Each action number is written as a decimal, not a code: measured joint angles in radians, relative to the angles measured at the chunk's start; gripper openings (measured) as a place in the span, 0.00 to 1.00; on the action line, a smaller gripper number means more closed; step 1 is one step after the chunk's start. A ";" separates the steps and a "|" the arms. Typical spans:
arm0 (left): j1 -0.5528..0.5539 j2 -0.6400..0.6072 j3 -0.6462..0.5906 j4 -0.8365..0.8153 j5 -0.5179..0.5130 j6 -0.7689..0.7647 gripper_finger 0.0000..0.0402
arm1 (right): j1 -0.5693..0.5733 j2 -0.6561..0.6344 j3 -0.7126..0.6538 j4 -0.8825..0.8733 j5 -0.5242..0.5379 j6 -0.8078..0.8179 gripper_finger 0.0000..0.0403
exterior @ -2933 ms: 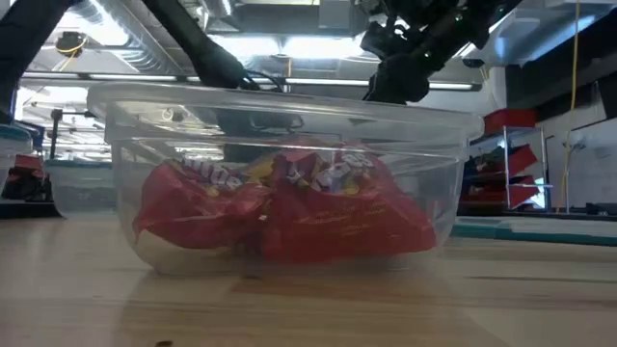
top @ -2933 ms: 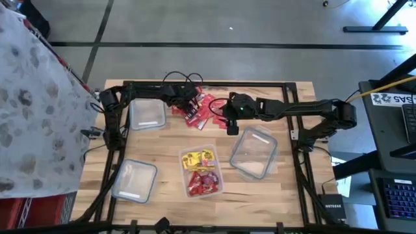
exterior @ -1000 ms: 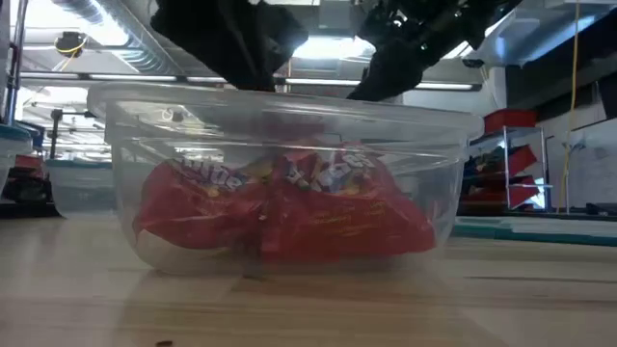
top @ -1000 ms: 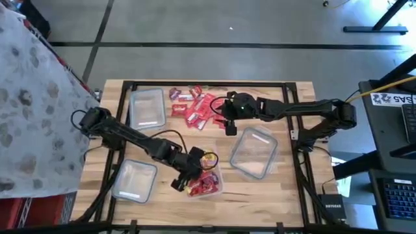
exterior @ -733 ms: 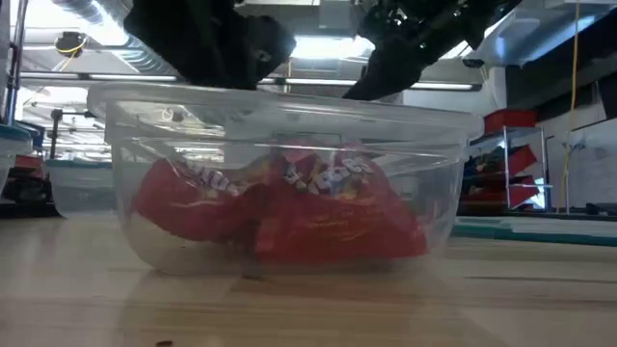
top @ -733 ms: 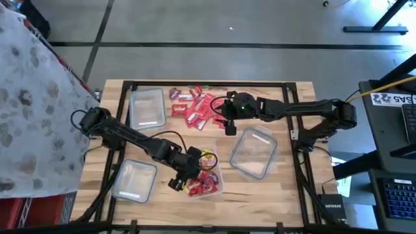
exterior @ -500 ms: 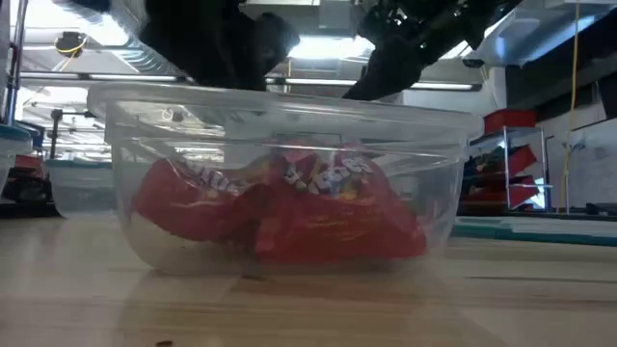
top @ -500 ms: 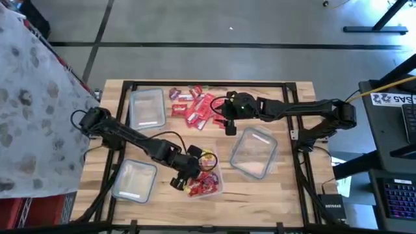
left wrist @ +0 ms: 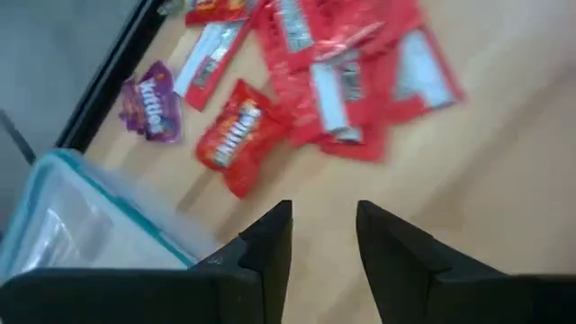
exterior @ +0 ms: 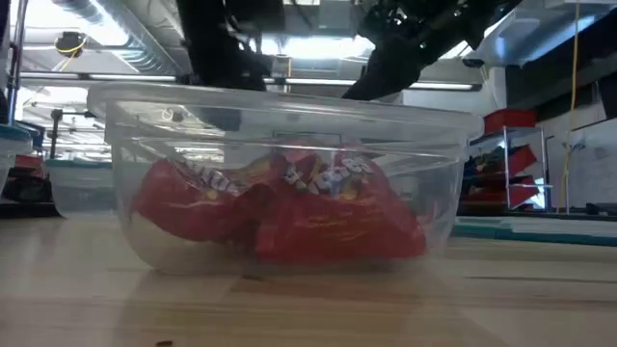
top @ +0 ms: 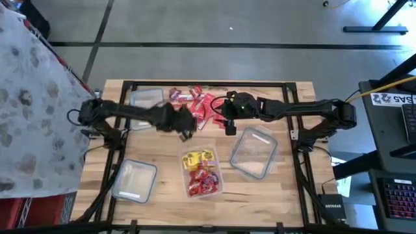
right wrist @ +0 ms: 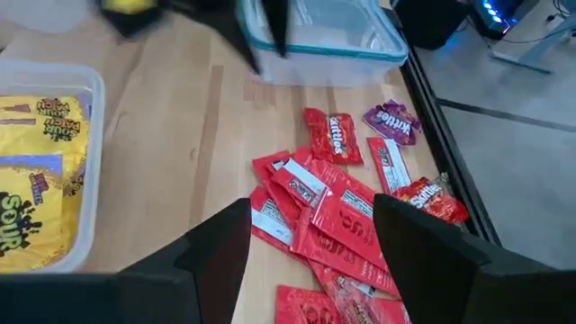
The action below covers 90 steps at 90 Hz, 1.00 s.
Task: Sort candy
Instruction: Put the red candy into the right transparent bin
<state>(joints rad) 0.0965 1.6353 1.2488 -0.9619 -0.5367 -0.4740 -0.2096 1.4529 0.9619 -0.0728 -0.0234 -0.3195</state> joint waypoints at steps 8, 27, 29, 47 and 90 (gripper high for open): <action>0.116 0.011 0.000 0.103 0.040 0.122 0.27 | 0.000 0.000 0.000 -0.010 0.000 0.000 0.55; 0.318 0.071 0.000 0.215 0.225 0.336 0.31 | 0.000 0.000 0.000 -0.045 0.000 0.002 0.55; 0.330 0.083 0.000 0.216 0.228 0.351 0.31 | 0.000 0.000 0.000 -0.045 0.000 0.002 0.55; 0.385 0.183 0.000 0.213 0.268 0.426 0.42 | 0.000 0.000 0.000 -0.050 0.000 0.001 0.55; 0.360 0.336 0.004 0.240 0.276 0.554 0.44 | 0.000 0.000 0.000 -0.053 -0.015 0.001 0.55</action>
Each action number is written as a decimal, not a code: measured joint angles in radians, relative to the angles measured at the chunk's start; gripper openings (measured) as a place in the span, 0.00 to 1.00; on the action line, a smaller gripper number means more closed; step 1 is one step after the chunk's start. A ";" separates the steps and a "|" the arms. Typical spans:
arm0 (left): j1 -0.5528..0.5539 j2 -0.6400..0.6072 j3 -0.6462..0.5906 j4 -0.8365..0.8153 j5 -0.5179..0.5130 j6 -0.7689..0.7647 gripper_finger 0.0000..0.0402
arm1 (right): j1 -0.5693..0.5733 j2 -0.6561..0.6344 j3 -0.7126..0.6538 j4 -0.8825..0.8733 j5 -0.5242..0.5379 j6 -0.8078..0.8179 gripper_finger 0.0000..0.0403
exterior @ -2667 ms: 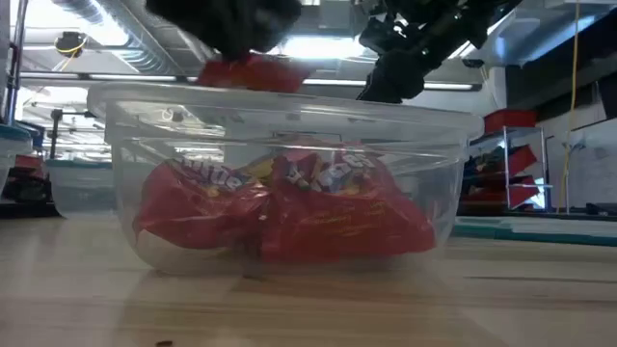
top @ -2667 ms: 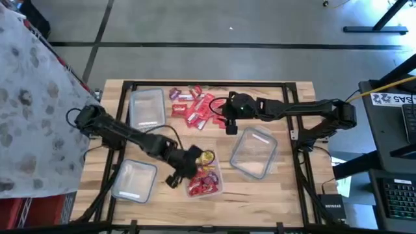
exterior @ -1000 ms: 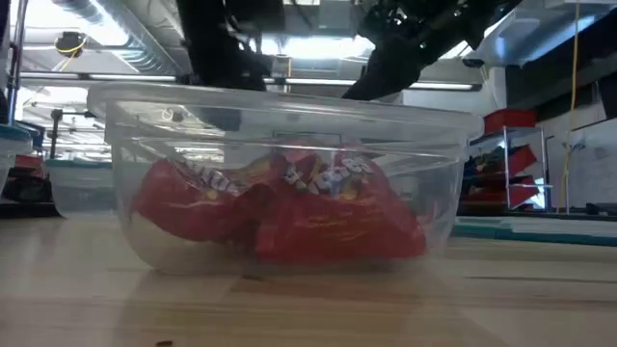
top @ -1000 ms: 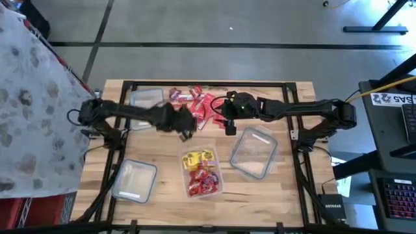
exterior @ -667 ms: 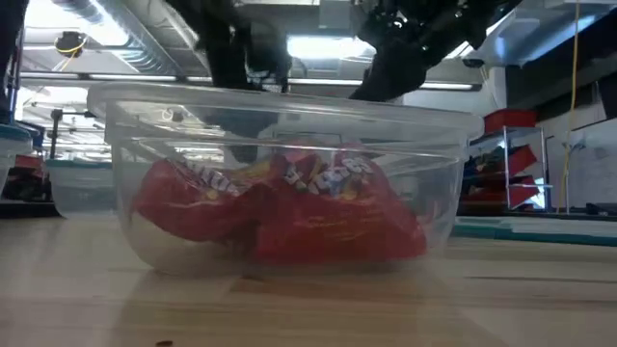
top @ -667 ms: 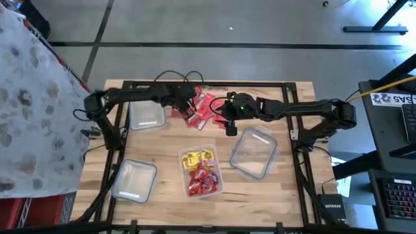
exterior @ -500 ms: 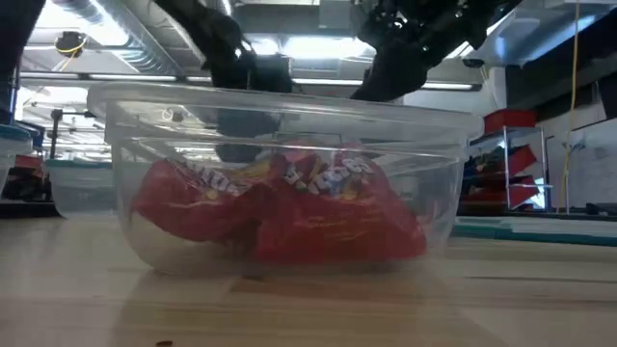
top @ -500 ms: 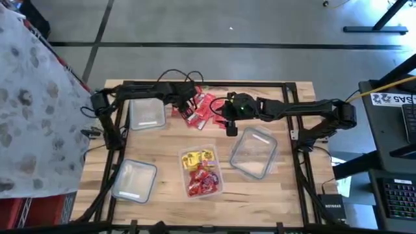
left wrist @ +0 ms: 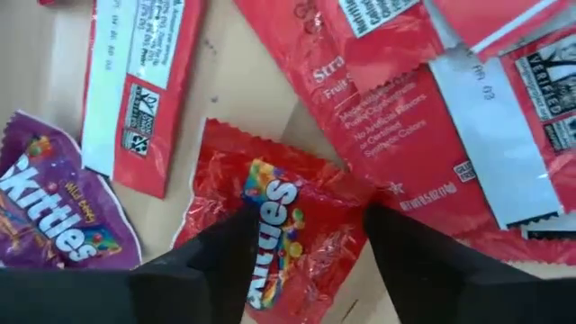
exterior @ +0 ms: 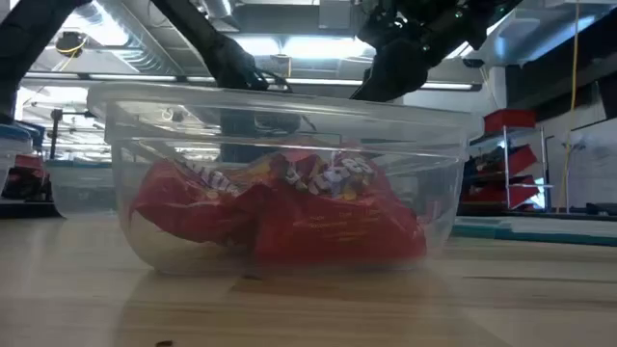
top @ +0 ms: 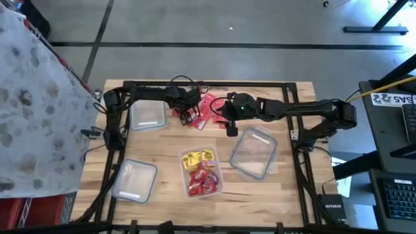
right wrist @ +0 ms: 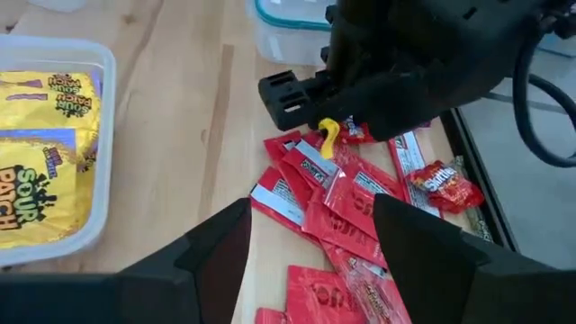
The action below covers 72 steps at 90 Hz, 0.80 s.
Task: Sort candy
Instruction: Put the red candy into the right transparent bin
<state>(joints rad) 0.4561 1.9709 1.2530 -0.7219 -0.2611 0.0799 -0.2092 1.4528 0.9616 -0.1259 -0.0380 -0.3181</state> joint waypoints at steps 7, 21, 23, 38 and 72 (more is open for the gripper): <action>-0.009 -0.003 0.000 -0.001 -0.001 0.000 0.34 | 0.000 0.000 0.000 -0.006 0.000 0.004 0.55; -0.039 -0.028 -0.003 -0.016 -0.008 0.000 0.09 | 0.000 0.000 0.000 -0.006 0.000 0.006 0.55; -0.043 -0.032 -0.002 -0.027 -0.007 0.000 0.06 | 0.000 0.000 0.000 -0.005 0.000 0.007 0.55; -0.091 -0.078 0.037 -0.104 -0.038 -0.027 0.01 | 0.000 0.000 0.000 -0.005 0.000 0.007 0.55; -0.348 -0.255 0.116 -0.124 0.048 -0.259 0.00 | 0.000 0.000 0.000 -0.004 0.000 0.007 0.55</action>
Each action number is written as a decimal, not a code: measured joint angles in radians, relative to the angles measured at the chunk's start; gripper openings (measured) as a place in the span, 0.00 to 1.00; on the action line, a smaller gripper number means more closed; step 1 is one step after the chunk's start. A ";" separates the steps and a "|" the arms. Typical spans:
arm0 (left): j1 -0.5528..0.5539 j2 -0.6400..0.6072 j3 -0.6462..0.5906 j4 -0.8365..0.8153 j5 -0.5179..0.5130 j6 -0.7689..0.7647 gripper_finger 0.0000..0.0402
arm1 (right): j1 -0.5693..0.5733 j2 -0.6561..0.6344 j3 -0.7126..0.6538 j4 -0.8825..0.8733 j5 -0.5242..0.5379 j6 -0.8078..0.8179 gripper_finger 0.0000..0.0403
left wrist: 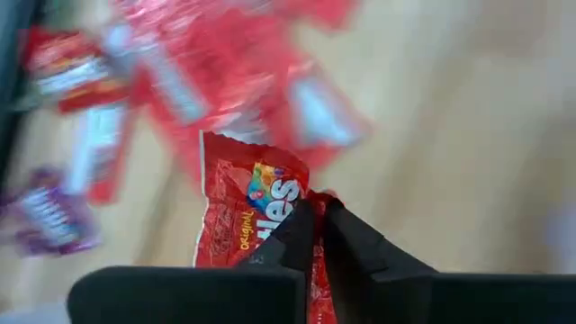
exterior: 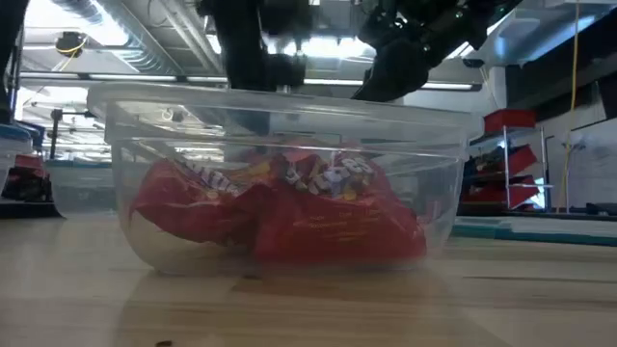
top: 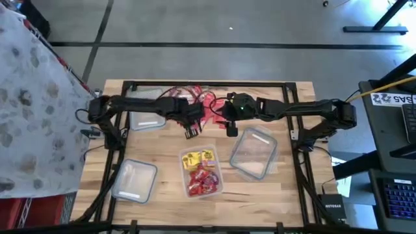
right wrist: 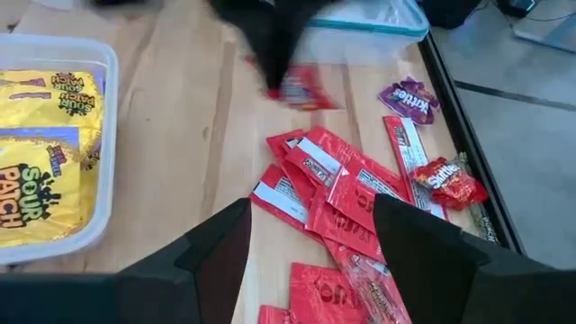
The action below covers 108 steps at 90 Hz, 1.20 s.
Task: Sort candy
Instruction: Put the red candy into the right transparent bin
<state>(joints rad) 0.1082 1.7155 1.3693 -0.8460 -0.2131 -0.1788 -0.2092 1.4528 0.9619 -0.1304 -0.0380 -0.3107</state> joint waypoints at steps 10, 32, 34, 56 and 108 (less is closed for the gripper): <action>-0.112 -0.009 0.000 0.121 0.156 -0.059 0.00 | 0.000 0.000 0.000 0.001 0.000 -0.001 0.55; -0.314 0.065 -0.001 0.442 0.237 -0.128 0.00 | 0.000 0.000 0.000 0.000 -0.004 -0.004 0.55; -0.324 0.074 -0.001 0.463 0.232 -0.130 0.00 | 0.000 0.000 0.000 -0.001 -0.010 -0.003 0.55; -0.340 0.136 -0.002 0.496 0.233 -0.221 0.00 | 0.006 0.000 0.000 -0.005 -0.082 0.040 0.55; -0.329 0.220 -0.002 0.482 0.406 -0.488 0.02 | 0.104 -0.002 0.000 -0.055 -0.028 0.045 0.55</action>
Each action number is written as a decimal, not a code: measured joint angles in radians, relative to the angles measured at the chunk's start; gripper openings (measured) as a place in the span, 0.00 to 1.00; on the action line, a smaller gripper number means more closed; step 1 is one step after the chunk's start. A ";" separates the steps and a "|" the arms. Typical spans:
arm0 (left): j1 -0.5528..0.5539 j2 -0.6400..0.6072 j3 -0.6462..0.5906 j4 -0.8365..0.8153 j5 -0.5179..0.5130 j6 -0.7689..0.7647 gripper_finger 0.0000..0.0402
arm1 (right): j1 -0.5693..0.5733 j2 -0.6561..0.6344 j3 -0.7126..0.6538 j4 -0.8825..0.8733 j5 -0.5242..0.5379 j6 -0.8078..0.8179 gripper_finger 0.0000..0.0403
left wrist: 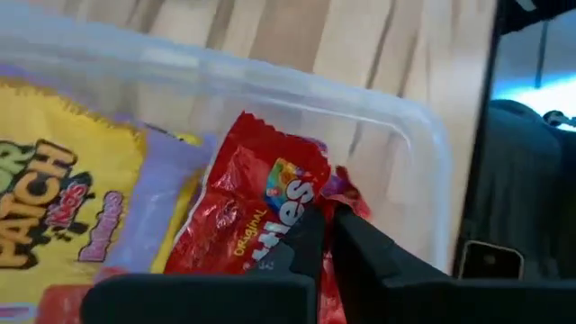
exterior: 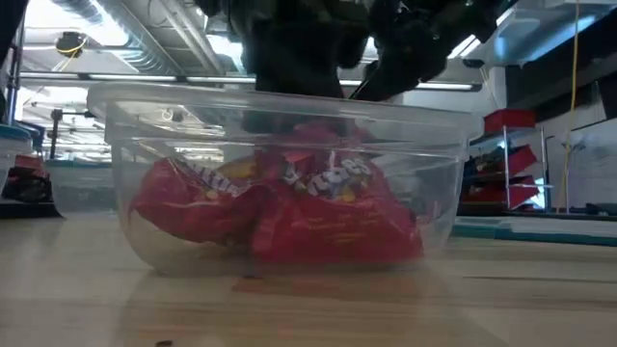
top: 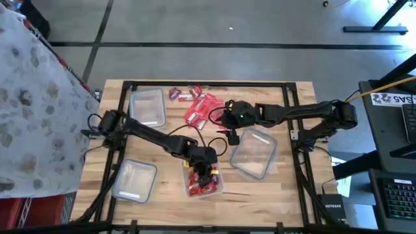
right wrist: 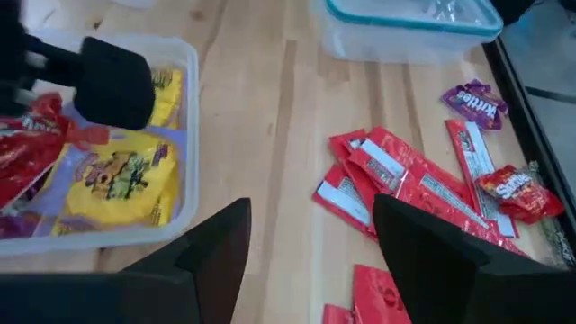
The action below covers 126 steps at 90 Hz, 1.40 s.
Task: Sort candy
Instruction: Put the red candy into the right transparent bin
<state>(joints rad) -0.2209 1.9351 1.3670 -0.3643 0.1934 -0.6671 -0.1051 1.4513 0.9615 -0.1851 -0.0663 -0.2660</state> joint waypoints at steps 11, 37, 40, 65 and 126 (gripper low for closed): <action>0.004 0.026 0.000 0.047 -0.001 -0.023 0.09 | 0.020 0.000 0.000 -0.011 0.011 0.000 0.55; 0.042 -0.022 0.000 0.063 0.125 0.045 0.30 | 0.047 -0.011 0.000 -0.066 0.324 0.031 0.55; 0.043 -0.035 0.001 0.052 0.131 0.066 0.30 | 0.046 -0.014 0.000 -0.068 0.372 0.031 0.55; 0.160 -0.173 0.002 -0.293 -0.281 0.347 0.31 | -0.020 -0.075 0.000 -0.110 0.500 -0.058 0.55; 0.938 0.002 -0.054 0.101 -0.129 0.613 0.31 | -0.242 -0.084 0.000 -0.104 0.184 -0.047 0.55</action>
<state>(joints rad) 0.7172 1.9369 1.3134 -0.2631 0.0640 -0.0543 -0.3473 1.3674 0.9611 -0.2889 0.1175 -0.3126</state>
